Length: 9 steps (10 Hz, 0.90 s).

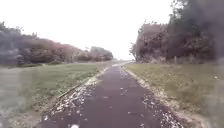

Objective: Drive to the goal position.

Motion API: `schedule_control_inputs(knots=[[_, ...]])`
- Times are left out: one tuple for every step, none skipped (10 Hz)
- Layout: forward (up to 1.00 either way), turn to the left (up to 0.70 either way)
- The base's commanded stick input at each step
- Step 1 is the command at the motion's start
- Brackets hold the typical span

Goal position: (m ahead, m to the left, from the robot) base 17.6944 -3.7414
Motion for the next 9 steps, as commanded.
schedule_control_inputs(knots=[[0.70,0.00],[0.70,0.00],[0.70,-0.03],[0.70,-0.33],[0.70,-0.34],[0.70,-0.25],[0.70,0.00],[0.70,0.00],[0.70,0.00]])
